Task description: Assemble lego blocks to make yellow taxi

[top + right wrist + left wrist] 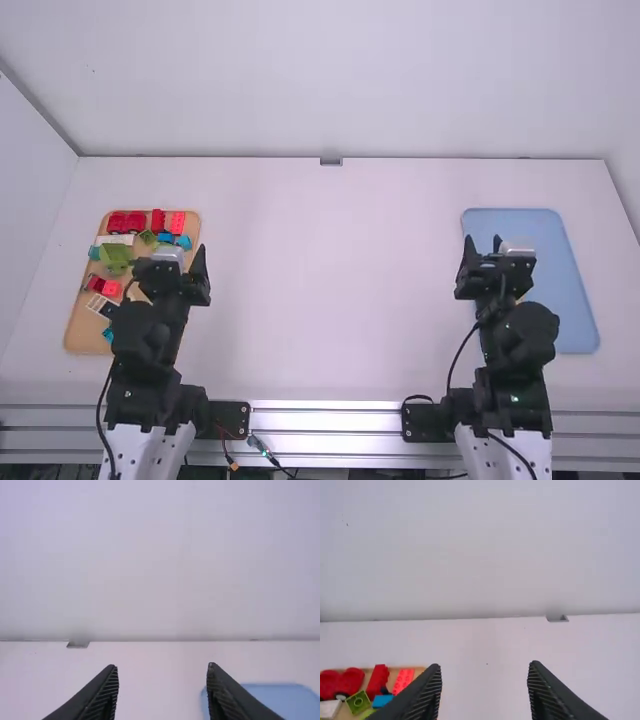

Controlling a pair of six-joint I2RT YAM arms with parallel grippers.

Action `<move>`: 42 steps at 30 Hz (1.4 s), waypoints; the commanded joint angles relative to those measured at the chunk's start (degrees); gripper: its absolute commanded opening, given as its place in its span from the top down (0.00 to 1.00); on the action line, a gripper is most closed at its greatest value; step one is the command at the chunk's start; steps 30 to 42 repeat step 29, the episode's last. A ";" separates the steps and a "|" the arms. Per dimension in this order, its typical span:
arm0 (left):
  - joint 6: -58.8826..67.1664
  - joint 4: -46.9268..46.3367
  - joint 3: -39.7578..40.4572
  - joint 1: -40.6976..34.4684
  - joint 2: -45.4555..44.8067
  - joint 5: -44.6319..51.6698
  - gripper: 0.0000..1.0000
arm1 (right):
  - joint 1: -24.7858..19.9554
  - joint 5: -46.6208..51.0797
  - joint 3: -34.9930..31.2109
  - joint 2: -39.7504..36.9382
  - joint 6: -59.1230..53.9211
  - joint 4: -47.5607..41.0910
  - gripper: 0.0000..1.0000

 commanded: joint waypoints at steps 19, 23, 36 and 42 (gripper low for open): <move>-0.36 0.30 -19.49 0.21 -17.02 -0.14 0.91 | 0.12 0.19 -21.37 -20.97 1.08 0.21 0.92; -0.36 0.30 -19.49 0.21 -17.02 -0.14 0.95 | 0.12 0.19 -23.95 -20.97 1.08 0.21 0.96; -0.36 0.30 -19.49 0.21 -17.02 -0.14 1.00 | 0.12 0.19 -24.88 -20.97 1.08 0.21 1.00; -0.36 0.30 -19.49 0.21 -17.02 -0.14 1.00 | 0.12 0.19 -24.88 -20.97 1.08 0.21 1.00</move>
